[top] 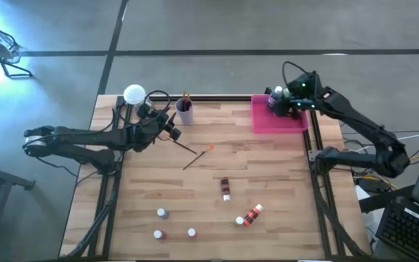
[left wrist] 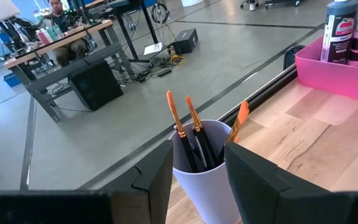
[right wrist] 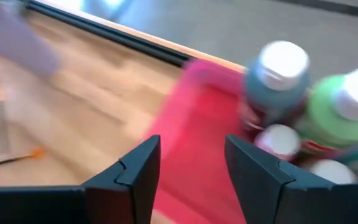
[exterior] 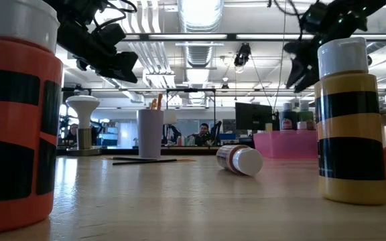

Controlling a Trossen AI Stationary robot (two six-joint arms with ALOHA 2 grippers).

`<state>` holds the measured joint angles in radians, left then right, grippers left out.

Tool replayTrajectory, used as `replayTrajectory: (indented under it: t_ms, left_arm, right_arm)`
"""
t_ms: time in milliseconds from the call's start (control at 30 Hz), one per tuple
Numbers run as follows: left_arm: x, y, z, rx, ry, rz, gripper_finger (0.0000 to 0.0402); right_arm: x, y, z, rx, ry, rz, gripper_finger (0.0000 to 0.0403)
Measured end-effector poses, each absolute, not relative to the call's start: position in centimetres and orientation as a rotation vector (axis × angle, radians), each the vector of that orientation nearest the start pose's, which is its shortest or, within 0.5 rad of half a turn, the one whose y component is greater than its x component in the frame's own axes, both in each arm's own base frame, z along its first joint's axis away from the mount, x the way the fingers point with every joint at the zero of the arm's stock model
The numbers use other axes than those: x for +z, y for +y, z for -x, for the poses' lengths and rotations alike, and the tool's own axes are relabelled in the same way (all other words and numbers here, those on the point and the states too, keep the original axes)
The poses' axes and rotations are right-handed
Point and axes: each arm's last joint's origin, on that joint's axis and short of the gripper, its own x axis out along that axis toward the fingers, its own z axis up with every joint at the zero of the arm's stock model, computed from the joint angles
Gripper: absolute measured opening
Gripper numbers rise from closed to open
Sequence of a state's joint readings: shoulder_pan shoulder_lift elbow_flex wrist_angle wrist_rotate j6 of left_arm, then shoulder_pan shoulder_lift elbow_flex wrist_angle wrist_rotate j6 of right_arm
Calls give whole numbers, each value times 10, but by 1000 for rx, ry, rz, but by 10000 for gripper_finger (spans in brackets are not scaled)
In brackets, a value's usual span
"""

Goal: Pick & Place Paint Supplies
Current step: Put the small yellow paint bottle into the pink bin

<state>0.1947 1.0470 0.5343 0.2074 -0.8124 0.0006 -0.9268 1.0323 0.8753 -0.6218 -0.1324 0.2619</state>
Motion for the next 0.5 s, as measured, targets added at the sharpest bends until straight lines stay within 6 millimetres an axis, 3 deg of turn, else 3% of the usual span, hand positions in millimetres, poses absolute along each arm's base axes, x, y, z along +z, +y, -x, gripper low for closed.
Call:
replayTrajectory:
  t_ms: [267, 500]
  left_arm:
    - [238, 62, -206, 999, 303, -97, 151]
    - [238, 62, -206, 999, 304, -97, 151]
  right_arm:
    - [309, -139, -120, -668, 421, -639, 137]
    - [324, -124, -129, -572, 312, -580, 106]
